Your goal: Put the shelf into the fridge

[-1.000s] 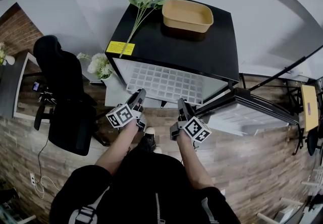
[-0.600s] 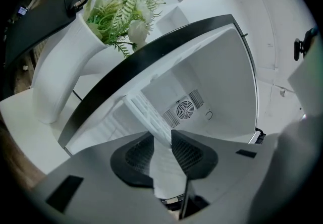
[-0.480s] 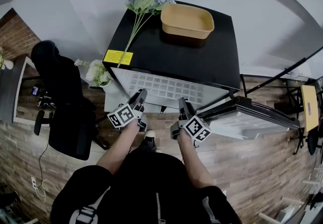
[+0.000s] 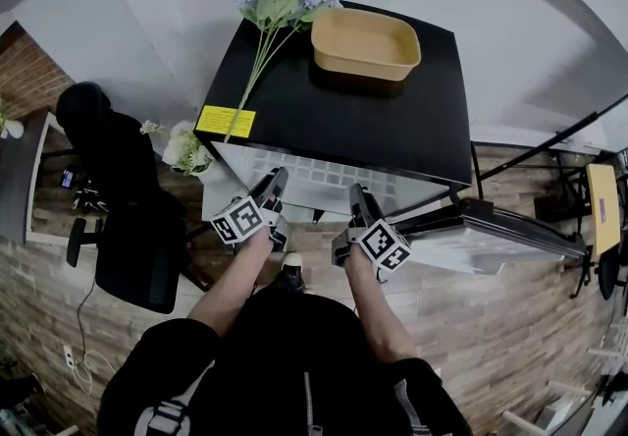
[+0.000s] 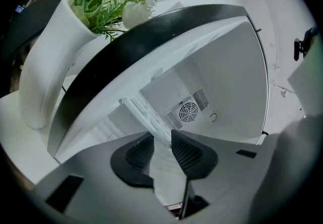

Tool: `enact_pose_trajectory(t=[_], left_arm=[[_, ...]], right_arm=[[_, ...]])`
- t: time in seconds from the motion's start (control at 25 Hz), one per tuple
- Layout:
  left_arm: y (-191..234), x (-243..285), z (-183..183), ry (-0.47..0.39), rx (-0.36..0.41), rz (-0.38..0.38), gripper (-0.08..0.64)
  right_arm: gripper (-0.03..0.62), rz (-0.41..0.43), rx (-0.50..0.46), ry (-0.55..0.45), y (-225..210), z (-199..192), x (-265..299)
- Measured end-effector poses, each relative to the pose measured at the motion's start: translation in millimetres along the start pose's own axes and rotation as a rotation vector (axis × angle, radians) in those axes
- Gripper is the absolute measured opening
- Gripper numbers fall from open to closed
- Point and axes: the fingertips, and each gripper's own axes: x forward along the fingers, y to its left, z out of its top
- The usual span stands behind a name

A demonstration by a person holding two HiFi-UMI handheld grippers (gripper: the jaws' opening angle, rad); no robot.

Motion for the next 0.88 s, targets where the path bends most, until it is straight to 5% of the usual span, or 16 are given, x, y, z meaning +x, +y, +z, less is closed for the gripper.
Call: enact_pose_trajectory(t=[0.44,0.88], left_arm=[[1,8,2,0.016,0.003,-0.01,0.112],[-9,-7,-1,0.046,0.093,-0.006,0.149]], right_arm=[[0.143,-0.007,-0.003,-0.026,-2,4,7],[0.121,0.018,0.001,-0.014,-2,0,-8]])
